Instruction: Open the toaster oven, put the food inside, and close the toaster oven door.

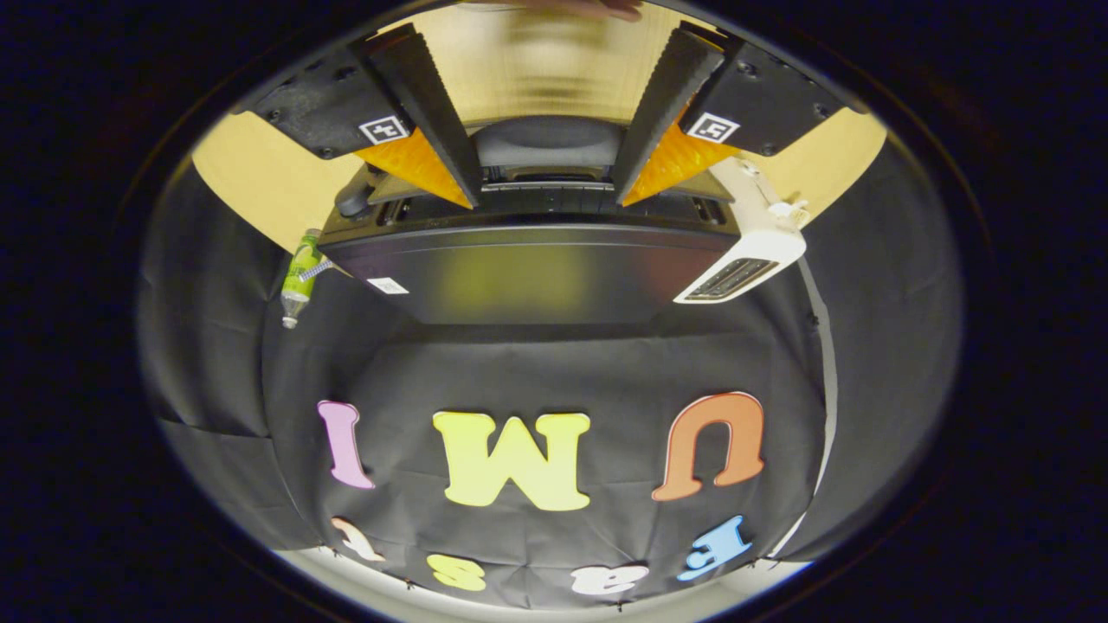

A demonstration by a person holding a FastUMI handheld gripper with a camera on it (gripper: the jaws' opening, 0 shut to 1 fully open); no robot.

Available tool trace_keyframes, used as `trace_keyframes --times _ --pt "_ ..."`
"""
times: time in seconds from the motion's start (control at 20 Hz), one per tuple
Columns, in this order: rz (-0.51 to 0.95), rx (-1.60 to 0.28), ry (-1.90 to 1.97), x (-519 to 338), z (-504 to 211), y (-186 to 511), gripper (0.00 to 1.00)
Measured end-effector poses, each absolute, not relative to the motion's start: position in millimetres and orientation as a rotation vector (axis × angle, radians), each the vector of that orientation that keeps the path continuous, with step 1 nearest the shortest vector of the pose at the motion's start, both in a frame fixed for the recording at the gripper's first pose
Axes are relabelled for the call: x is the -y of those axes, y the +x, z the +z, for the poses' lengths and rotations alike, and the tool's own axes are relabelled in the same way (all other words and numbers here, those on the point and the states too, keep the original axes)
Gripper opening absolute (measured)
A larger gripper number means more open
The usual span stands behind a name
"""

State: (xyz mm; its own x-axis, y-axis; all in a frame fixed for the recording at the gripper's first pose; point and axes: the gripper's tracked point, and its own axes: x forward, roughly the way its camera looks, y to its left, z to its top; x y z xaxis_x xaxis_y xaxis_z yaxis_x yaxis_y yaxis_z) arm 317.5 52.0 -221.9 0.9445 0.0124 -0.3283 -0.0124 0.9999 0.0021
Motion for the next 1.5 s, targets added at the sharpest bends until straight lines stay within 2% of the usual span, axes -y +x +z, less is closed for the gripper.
trace_keyframes --times 0.3,0.85,1.5 --pt "0.015 -0.325 0.012 -50 -240 286 1.00" --pt "0.004 -0.421 0.011 -47 -279 245 1.00" --pt "-0.029 -0.672 0.048 -46 -346 217 0.99"
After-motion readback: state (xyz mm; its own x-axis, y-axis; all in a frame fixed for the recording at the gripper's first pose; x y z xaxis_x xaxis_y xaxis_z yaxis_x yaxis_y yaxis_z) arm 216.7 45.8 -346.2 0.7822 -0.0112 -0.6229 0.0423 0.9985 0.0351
